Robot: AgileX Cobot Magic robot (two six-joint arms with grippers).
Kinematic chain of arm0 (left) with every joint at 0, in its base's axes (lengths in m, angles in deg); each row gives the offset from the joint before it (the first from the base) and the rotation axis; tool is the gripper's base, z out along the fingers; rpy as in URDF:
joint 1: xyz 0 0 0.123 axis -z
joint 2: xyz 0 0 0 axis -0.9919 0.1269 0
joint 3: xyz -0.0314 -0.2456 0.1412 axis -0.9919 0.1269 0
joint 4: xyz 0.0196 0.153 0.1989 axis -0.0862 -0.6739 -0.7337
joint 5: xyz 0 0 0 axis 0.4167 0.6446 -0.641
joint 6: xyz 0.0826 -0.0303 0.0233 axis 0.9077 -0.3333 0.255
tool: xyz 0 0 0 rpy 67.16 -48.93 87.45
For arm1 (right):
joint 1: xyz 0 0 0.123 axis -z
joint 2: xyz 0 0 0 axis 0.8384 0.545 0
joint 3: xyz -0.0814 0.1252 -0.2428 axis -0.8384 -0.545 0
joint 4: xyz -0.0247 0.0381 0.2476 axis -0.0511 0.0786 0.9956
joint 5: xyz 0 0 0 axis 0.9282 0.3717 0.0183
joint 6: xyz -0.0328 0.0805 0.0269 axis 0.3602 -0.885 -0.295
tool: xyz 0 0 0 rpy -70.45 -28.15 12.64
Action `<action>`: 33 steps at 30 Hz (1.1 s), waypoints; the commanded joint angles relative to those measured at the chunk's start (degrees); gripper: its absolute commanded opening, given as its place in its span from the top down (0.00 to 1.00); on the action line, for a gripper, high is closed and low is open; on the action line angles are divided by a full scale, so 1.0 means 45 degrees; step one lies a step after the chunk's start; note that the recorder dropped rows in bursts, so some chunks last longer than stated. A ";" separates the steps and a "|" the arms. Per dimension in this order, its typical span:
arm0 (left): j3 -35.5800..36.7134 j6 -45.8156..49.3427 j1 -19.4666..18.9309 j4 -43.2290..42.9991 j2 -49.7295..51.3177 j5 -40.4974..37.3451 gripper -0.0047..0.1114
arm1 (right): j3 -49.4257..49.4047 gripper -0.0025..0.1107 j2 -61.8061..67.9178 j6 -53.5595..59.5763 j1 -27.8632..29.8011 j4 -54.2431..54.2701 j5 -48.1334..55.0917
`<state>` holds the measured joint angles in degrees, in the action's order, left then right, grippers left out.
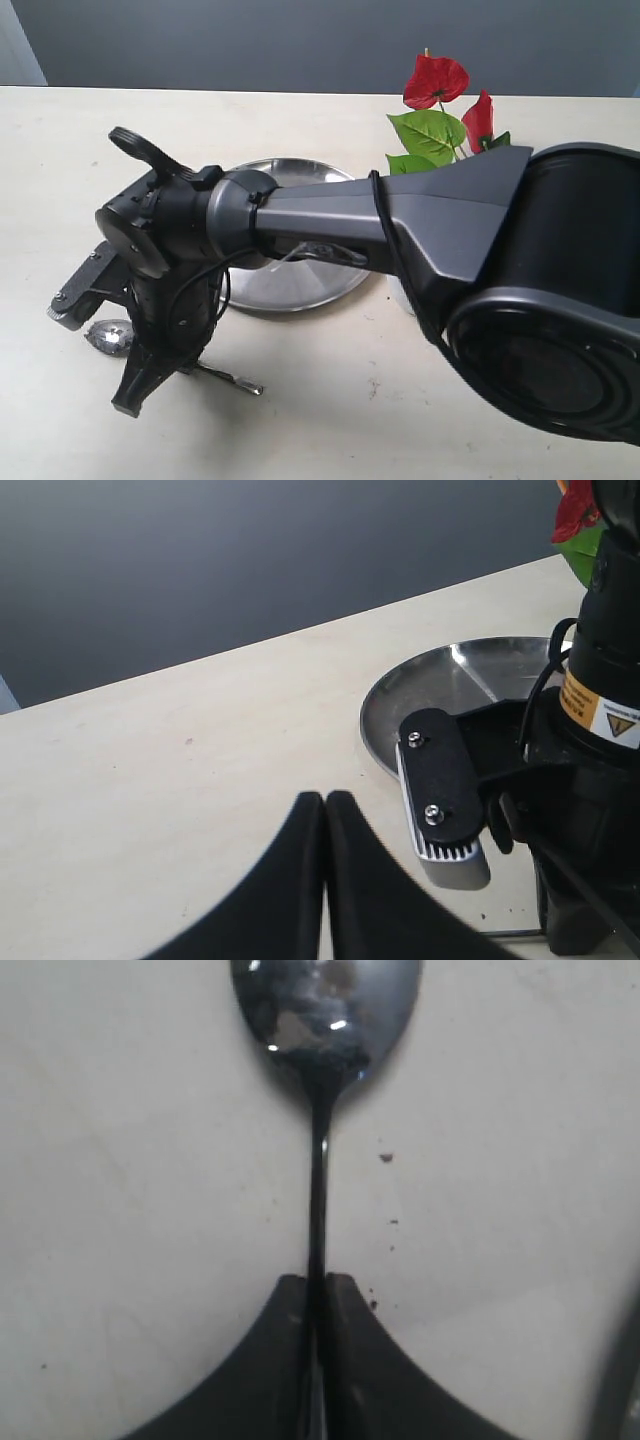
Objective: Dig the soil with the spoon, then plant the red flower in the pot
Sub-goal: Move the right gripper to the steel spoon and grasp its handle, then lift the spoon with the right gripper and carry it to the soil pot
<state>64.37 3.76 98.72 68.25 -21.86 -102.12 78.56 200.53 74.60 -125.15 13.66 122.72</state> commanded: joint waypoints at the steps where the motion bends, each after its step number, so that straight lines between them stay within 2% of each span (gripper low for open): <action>1: -0.0055 -0.0015 0.0047 0.0022 -0.0012 0.0154 0.96 | -0.0083 0.98 0.0257 0.0046 0.0034 -0.0132 0.0185; 8: -0.0055 -0.0015 0.0047 0.0022 -0.0012 0.0154 0.96 | -0.0074 0.98 -0.0784 0.0046 0.0034 0.0658 0.0785; 15: -0.0055 -0.0015 0.0047 0.0022 -0.0012 0.0154 0.96 | -0.0074 0.98 -0.3076 0.0095 0.0011 0.0625 0.0976; 18: -0.0055 -0.0015 0.0047 0.0022 -0.0012 0.0154 0.96 | -0.0074 0.98 -0.3987 0.0095 0.0011 -0.0832 0.1822; 21: -0.0055 -0.0015 0.0047 0.0022 -0.0012 0.0154 0.96 | -0.0074 0.98 -0.4733 -0.0414 0.0011 -0.3367 0.3290; 24: -0.0055 -0.0015 0.0047 0.0022 -0.0012 0.0154 0.96 | -0.0395 0.98 -0.5518 -0.1692 0.0035 -0.6279 0.3290; 26: -0.0055 -0.0015 0.0047 0.0022 -0.0012 0.0154 0.96 | -0.0974 0.98 -0.6170 -0.2019 0.0035 -0.7605 0.3290; 30: -0.0055 -0.0015 0.0047 0.0022 -0.0012 0.0154 0.96 | -0.2409 0.98 -0.7371 -0.2604 0.0035 -0.8420 0.3290; 32: -0.0055 -0.0015 0.0047 0.0022 -0.0012 0.0154 0.96 | -0.3513 0.98 -0.8024 -0.3050 0.0035 -0.8890 0.3290; 33: -0.0055 -0.0015 0.0047 0.0022 -0.0012 0.0154 0.96 | -0.4789 0.98 -0.8639 -0.3510 0.0035 -0.9355 0.3290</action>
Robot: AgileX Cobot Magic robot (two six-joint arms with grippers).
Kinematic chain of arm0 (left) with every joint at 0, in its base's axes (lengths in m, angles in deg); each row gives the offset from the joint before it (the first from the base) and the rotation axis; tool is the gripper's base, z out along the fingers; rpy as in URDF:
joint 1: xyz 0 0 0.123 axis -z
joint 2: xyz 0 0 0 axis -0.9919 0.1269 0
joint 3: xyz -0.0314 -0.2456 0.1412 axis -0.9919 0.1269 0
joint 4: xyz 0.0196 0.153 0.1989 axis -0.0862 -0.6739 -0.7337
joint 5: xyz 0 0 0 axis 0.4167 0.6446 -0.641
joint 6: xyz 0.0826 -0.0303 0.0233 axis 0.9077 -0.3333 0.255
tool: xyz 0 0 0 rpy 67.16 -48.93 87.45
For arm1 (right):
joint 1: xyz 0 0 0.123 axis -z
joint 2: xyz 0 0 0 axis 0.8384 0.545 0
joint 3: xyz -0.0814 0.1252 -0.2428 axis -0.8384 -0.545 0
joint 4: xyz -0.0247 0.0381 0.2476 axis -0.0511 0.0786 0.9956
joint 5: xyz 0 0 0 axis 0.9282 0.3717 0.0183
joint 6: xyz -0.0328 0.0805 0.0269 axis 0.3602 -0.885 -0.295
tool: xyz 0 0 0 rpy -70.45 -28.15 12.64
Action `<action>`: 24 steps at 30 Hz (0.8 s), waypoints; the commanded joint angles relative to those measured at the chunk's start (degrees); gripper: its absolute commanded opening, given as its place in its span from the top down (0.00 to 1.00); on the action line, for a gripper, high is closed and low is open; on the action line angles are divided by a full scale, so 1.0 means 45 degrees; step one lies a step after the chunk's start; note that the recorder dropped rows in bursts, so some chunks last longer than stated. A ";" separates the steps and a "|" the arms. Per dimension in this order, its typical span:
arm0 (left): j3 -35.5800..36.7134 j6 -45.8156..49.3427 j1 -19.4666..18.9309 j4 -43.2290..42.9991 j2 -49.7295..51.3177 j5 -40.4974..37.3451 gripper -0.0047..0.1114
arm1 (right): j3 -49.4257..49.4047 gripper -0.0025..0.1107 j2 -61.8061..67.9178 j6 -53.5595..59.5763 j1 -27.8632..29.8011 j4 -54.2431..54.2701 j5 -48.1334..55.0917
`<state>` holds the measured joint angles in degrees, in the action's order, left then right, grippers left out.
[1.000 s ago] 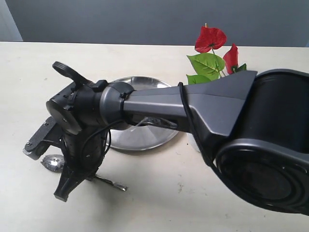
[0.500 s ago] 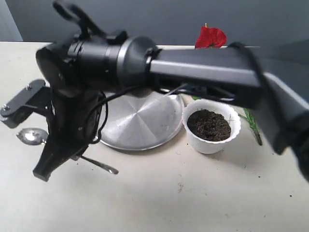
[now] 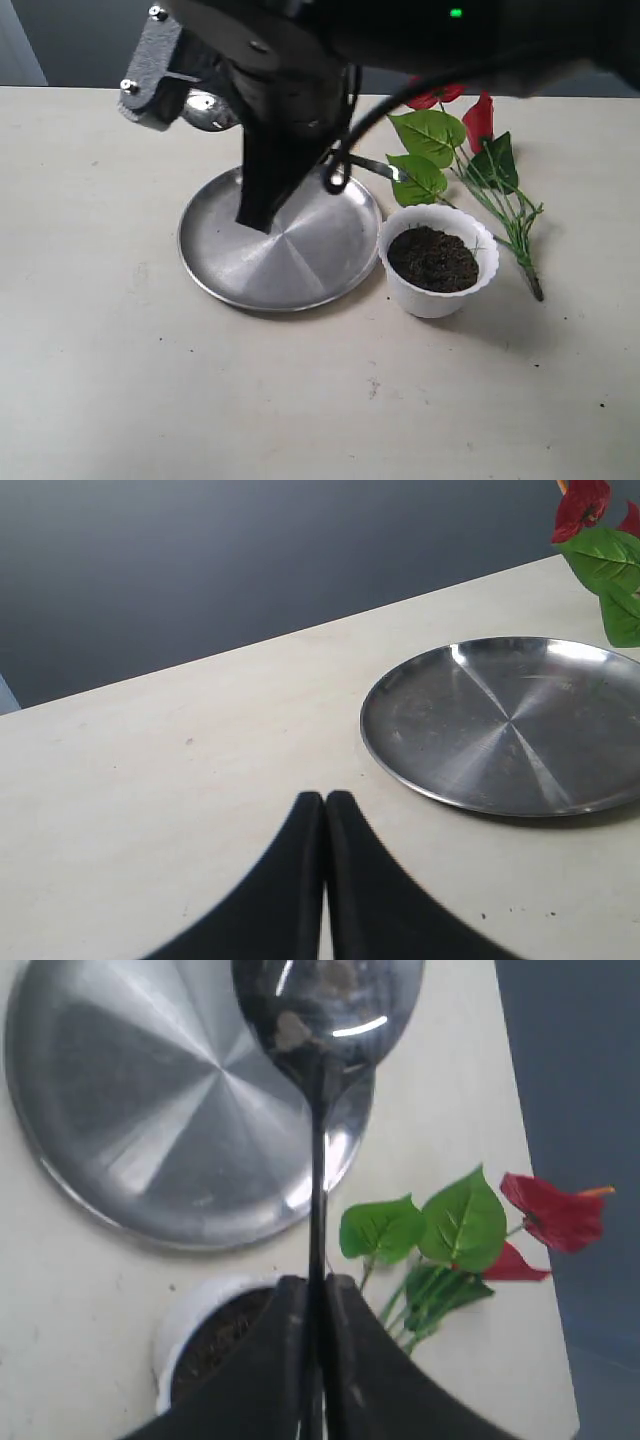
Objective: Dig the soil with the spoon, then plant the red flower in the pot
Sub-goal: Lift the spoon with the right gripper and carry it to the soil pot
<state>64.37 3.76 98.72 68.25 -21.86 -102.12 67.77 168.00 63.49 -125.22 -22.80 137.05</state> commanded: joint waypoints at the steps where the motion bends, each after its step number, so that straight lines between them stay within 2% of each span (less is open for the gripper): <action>1: -0.0055 -0.0015 0.0047 0.0022 -0.0012 0.0154 0.96 | -0.3064 0.98 -0.1714 -0.1138 0.0051 -0.1364 0.0105; 4: -0.0055 -0.0015 0.0047 0.0022 -0.0012 0.0154 0.96 | -0.6332 0.98 -0.3116 -0.1224 0.0051 -0.1899 0.0105; 7: -0.0055 -0.0015 0.0047 0.0022 -0.0012 0.0154 0.96 | -0.9226 0.98 -0.3914 -0.1407 0.0051 -0.4037 0.0105; 12: -0.0055 -0.0015 0.0047 0.0022 -0.0012 0.0154 0.96 | -1.1772 0.98 -0.4308 -0.1485 0.0051 -0.6648 0.0105; 18: -0.0055 -0.0015 0.0047 0.0022 -0.0012 0.0154 0.96 | -1.2166 0.98 -0.3089 -0.1236 0.0051 -0.8718 0.0105; 24: -0.0055 -0.0015 0.0047 0.0022 -0.0012 0.0154 0.96 | -1.2166 0.98 -0.1495 -0.1029 0.0051 -0.9186 -0.0709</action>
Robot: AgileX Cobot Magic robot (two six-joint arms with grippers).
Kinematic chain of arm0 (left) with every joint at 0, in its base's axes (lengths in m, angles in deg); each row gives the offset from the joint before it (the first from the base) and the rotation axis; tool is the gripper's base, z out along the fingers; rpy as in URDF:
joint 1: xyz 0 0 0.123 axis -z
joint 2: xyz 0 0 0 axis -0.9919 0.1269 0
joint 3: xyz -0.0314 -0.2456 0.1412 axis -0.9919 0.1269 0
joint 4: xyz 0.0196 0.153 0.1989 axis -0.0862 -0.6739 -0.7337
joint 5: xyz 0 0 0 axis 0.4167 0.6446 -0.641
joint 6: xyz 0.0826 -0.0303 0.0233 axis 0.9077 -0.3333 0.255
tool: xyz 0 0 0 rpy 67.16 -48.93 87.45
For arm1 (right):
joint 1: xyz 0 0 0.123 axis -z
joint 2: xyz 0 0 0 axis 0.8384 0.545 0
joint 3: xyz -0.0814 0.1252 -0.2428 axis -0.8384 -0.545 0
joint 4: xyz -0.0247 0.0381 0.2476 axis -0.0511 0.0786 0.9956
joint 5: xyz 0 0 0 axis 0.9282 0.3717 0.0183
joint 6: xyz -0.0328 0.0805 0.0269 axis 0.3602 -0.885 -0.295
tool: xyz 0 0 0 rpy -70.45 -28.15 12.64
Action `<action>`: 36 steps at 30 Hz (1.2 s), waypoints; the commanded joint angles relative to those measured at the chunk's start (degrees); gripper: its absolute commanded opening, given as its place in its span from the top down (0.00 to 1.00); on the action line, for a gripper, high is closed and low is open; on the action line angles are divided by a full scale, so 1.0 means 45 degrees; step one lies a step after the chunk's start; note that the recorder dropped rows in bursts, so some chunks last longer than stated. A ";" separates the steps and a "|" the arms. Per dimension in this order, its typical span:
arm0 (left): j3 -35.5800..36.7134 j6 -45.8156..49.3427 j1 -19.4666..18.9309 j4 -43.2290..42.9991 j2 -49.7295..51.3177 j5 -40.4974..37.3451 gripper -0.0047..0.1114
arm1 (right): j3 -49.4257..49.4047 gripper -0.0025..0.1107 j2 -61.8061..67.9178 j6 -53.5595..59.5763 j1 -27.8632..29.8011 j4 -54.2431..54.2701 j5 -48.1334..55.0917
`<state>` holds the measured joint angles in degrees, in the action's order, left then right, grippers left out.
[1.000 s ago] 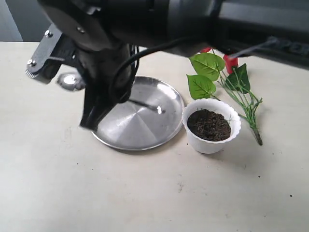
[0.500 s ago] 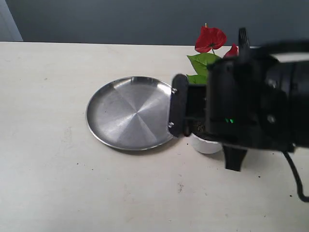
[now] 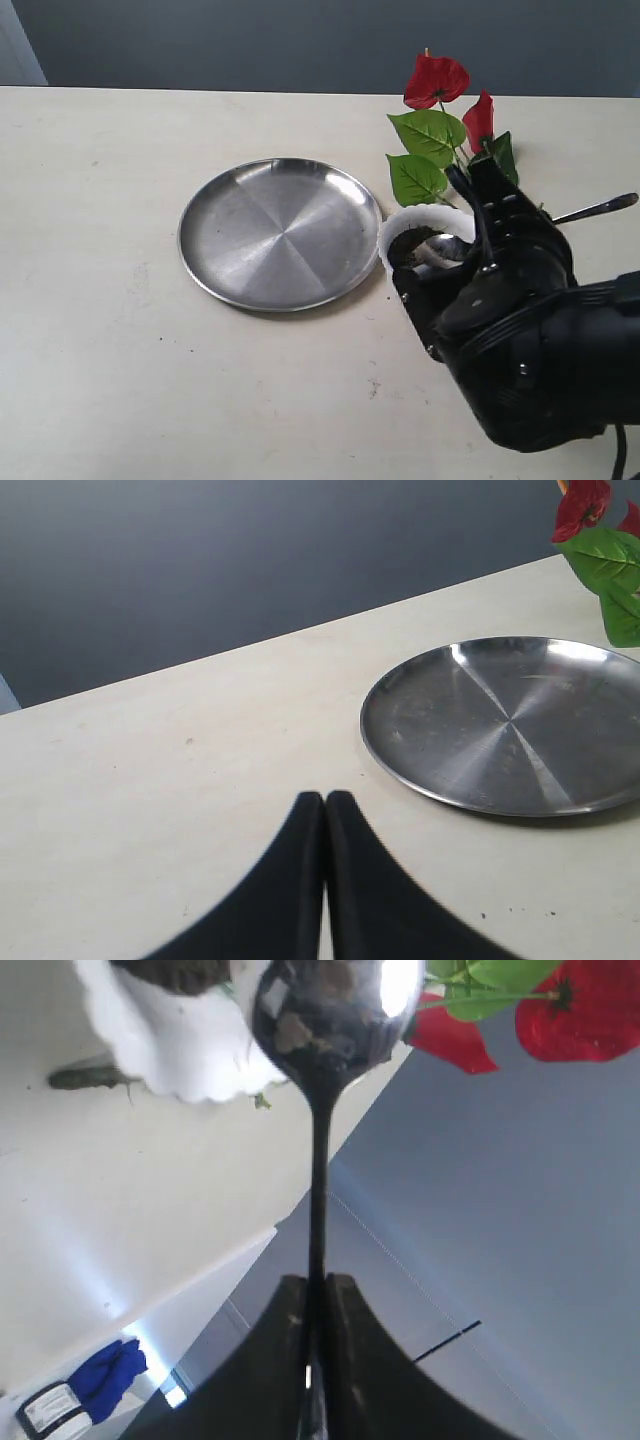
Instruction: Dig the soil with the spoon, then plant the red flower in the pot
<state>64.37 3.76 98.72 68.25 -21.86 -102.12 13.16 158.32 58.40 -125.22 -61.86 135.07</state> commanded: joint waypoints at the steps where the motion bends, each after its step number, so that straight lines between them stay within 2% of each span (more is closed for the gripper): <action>1: -0.0055 -0.0015 0.0047 0.0022 -0.0012 0.0154 0.96 | -0.0029 0.98 0.0760 0.0103 0.0051 -0.0506 -0.0151; 2: -0.0055 -0.0015 0.0047 0.0022 -0.0012 0.0154 0.96 | 0.0041 0.98 0.0894 -0.0160 0.0051 -0.0451 0.0546; 8: -0.0055 -0.0015 0.0047 0.0022 -0.0012 0.0154 0.96 | 0.1156 0.98 0.0464 -0.0442 0.0051 0.0042 0.0546; 14: -0.0055 -0.0015 0.0047 0.0022 -0.0012 0.0154 0.96 | 0.1180 0.98 0.0690 0.0500 0.0051 0.2468 -0.0111; 18: -0.0055 -0.0015 0.0047 0.0022 -0.0012 0.0154 0.96 | 0.1180 0.98 0.1260 -0.0126 0.0197 0.1460 0.0546; 25: -0.0055 -0.0015 0.0047 0.0022 -0.0012 0.0154 0.96 | 0.1180 0.98 0.1446 -0.0696 0.1651 0.0993 0.0546; 31: -0.0055 -0.0015 0.0047 0.0022 -0.0012 0.0154 0.96 | 0.1180 0.98 0.0275 -0.0921 0.1395 0.0897 0.0546; 36: -0.0055 -0.0015 0.0047 0.0022 -0.0012 0.0154 0.96 | 0.1180 0.98 -0.0111 -0.0862 0.1289 0.2364 0.0546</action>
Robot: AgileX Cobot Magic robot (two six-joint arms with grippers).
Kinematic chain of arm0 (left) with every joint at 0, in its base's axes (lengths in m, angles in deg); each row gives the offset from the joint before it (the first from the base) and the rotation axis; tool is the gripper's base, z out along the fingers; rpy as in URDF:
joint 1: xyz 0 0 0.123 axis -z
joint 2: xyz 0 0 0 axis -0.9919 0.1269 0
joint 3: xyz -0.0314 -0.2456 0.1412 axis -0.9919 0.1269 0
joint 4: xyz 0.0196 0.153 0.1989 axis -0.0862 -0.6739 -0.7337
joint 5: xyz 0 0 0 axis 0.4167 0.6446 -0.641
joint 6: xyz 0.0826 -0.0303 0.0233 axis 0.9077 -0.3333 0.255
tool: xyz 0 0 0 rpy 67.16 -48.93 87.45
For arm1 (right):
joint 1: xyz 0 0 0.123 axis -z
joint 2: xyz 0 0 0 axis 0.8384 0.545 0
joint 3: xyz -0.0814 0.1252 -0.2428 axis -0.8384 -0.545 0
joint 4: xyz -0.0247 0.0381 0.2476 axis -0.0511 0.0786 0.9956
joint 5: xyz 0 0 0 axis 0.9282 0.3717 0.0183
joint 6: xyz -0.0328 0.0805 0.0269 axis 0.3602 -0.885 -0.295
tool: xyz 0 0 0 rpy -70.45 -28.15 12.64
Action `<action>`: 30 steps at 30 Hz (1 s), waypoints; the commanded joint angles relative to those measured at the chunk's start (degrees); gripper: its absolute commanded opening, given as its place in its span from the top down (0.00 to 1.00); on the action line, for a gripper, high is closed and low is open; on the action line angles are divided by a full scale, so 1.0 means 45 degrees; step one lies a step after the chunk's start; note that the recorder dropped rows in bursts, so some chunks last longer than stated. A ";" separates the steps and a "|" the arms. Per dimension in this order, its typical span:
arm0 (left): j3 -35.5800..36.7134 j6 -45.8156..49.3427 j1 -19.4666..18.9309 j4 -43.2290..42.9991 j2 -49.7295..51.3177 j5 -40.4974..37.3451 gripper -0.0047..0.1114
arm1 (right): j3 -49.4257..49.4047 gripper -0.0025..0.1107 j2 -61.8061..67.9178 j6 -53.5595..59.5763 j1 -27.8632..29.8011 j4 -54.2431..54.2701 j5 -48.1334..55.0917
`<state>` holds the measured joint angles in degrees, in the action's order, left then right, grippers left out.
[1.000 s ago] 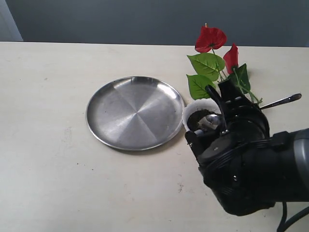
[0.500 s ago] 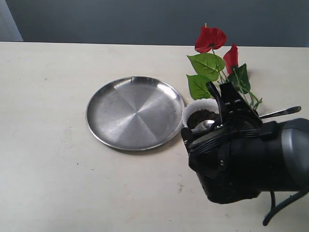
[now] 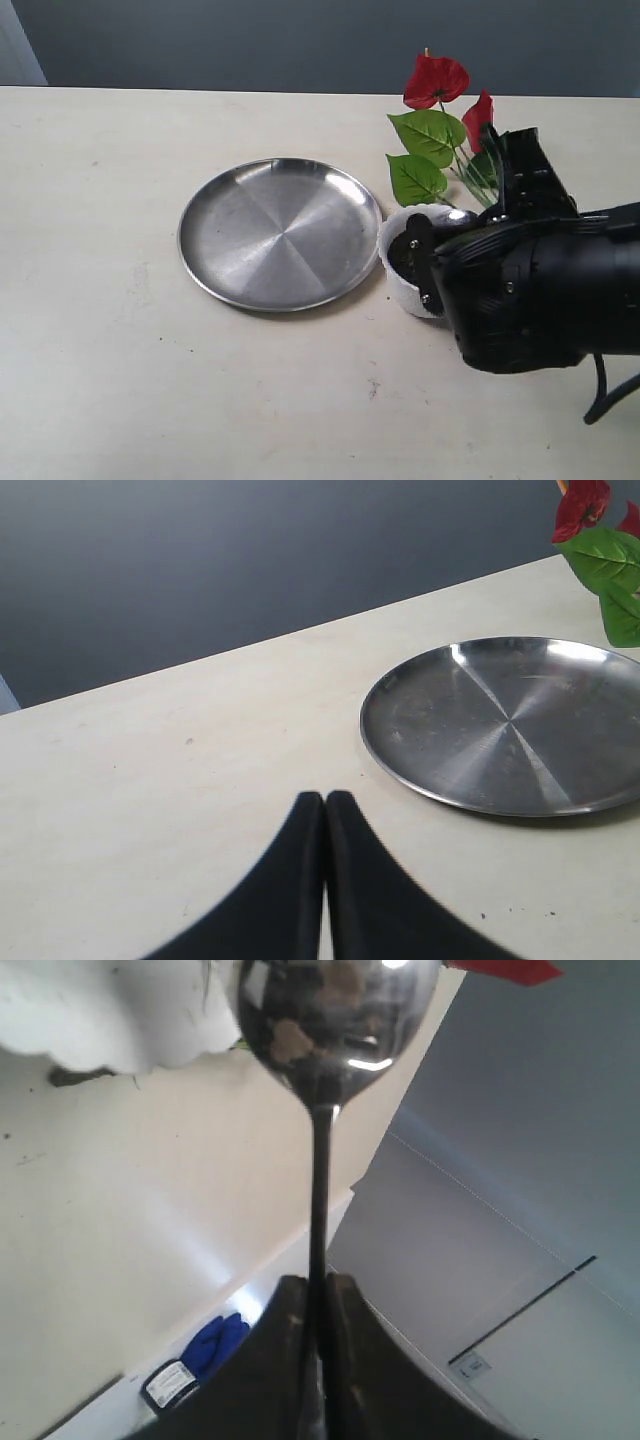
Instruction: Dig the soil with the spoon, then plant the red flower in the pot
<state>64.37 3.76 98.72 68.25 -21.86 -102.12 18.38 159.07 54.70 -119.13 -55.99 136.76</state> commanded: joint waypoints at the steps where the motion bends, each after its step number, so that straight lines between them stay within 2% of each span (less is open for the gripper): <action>1: -0.0055 -0.0015 0.0047 0.0022 -0.0012 0.0154 0.96 | 0.0020 0.98 -0.0240 0.0024 -0.0026 0.1296 -0.0089; 5: -0.0055 -0.0015 0.0047 0.0022 -0.0012 0.0154 0.96 | 0.0020 0.98 0.0331 0.0122 -0.0026 0.1164 -0.0800; 11: -0.0055 -0.0015 0.0047 0.0022 -0.0012 0.0154 0.96 | 0.0020 0.98 0.0991 0.0154 0.0344 0.0565 -0.0338; 17: -0.0055 -0.0015 0.0047 0.0022 -0.0012 0.0154 0.96 | 0.1166 0.98 0.0082 -0.2376 0.0168 0.0466 0.0171; 20: -0.0055 -0.0015 0.0047 0.0022 -0.0012 0.0154 0.96 | 0.2322 0.98 -0.0730 -0.2534 -0.0054 0.1617 -0.0039; 23: -0.0055 -0.0015 0.0047 0.0022 -0.0012 0.0154 0.96 | 0.3460 0.98 -0.1226 -0.2534 -0.0117 0.3852 -0.2331; 27: -0.0055 -0.0015 0.0047 0.0022 -0.0012 0.0154 0.96 | 0.5074 0.98 -0.0795 -0.2171 0.0666 0.7116 -0.5250; 30: -0.0055 -0.0015 0.0047 0.0022 -0.0012 0.0154 0.96 | 0.6589 0.98 0.0380 -0.0088 0.1391 1.0284 -0.6207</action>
<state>64.37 3.76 98.72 68.25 -21.86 -102.12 43.19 157.01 47.63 -115.73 -20.47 112.63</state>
